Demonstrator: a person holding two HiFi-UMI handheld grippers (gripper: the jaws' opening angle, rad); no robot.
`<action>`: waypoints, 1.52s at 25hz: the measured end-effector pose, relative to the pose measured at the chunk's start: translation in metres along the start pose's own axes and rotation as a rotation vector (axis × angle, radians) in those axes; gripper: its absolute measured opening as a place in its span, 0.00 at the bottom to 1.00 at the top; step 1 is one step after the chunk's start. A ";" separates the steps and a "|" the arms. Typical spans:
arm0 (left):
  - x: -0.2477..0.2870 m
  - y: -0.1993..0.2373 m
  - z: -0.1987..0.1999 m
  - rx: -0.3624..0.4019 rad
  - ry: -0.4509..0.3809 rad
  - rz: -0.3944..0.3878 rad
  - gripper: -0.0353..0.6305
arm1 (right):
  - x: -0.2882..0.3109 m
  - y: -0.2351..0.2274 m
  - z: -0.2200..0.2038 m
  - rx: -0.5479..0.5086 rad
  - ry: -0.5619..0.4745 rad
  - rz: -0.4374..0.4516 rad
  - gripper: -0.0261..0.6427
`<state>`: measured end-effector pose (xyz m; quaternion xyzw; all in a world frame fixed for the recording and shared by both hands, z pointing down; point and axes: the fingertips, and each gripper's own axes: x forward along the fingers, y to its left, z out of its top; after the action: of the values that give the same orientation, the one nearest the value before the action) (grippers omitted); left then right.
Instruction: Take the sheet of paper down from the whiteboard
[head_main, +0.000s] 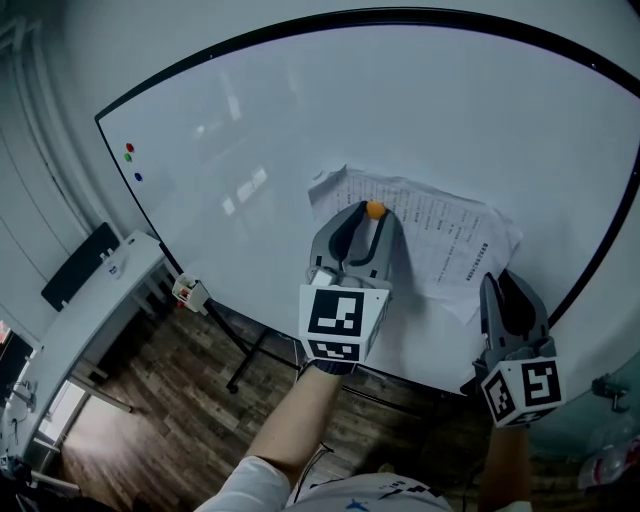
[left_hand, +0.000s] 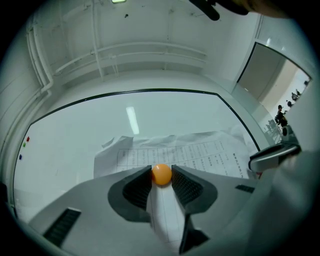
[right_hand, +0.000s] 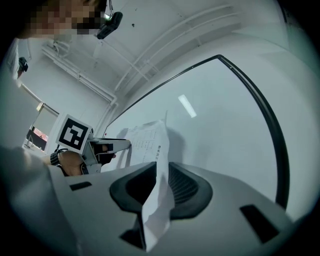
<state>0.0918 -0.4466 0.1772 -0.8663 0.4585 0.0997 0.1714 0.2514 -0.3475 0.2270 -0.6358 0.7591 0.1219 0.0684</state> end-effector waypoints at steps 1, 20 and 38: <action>0.000 0.000 0.000 -0.002 -0.002 -0.002 0.26 | 0.000 -0.001 0.000 -0.005 0.002 -0.001 0.16; -0.028 -0.006 -0.002 -0.064 -0.024 -0.065 0.25 | -0.018 0.003 0.006 0.035 0.002 -0.008 0.06; -0.151 0.009 -0.034 -0.164 0.071 -0.138 0.25 | -0.056 0.097 -0.037 0.013 0.145 0.014 0.06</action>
<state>0.0008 -0.3496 0.2561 -0.9098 0.3940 0.0939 0.0900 0.1680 -0.2889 0.2869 -0.6371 0.7674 0.0710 0.0163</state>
